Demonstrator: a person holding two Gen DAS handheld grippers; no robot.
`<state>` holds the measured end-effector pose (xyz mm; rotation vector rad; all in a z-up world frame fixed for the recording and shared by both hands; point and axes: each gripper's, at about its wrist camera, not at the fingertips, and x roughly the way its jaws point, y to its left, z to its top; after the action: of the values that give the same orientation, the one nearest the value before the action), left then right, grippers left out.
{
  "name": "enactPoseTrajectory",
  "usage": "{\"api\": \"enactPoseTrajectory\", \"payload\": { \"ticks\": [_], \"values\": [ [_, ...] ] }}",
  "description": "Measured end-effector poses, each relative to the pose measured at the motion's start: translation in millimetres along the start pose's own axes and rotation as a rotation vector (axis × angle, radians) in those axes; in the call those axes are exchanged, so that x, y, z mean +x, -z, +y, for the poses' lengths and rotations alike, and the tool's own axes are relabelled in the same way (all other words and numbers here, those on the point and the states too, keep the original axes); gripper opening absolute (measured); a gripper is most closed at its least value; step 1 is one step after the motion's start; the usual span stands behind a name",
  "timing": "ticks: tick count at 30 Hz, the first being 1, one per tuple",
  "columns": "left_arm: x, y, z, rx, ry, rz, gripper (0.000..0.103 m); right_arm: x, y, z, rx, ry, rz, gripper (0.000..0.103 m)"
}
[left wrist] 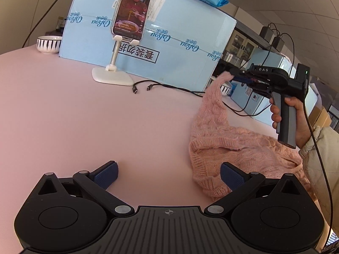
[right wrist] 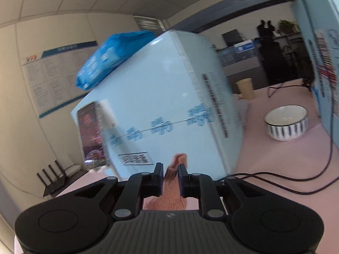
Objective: Fold clothes
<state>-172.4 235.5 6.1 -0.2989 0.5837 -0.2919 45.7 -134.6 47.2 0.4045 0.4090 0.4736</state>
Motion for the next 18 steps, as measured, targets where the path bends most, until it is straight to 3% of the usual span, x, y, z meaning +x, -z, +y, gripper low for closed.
{"api": "enactPoseTrajectory", "payload": {
  "ticks": [2,4,5,6,8,12,13,17,18],
  "values": [
    [-0.2,0.3,-0.2,0.001,0.0,0.0,0.103,6.6,4.1,-19.2,0.038,0.097,0.01,0.023],
    [-0.3,0.2,0.8,-0.004,0.005,-0.002,0.103,11.1,9.1,-39.5,0.091,0.227,0.01,0.049],
    [-0.7,0.3,1.8,-0.009,0.01,-0.004,0.103,10.4,11.5,-45.7,0.114,0.261,-0.001,0.071],
    [-1.3,0.4,3.2,-0.017,0.017,-0.007,0.103,7.8,14.2,-54.5,0.154,0.291,-0.022,0.085],
    [-2.5,0.4,6.9,-0.039,0.034,-0.014,0.103,6.5,17.2,-65.4,0.217,0.293,-0.016,0.087],
    [-3.5,0.3,10.4,-0.06,0.051,-0.02,0.103,24.3,20.0,-66.8,0.313,0.147,0.176,0.087],
    [-3.5,0.3,10.1,-0.06,0.051,-0.02,0.103,32.6,22.0,-59.8,0.307,0.136,0.237,0.087],
    [-3.5,0.3,9.2,-0.058,0.049,-0.021,0.103,49.6,27.7,-29.8,0.219,0.173,0.259,0.086],
    [-3.6,0.3,9.4,-0.059,0.05,-0.021,0.103,55.8,29.6,-23.8,0.199,0.157,0.266,0.075]
  ]
}}
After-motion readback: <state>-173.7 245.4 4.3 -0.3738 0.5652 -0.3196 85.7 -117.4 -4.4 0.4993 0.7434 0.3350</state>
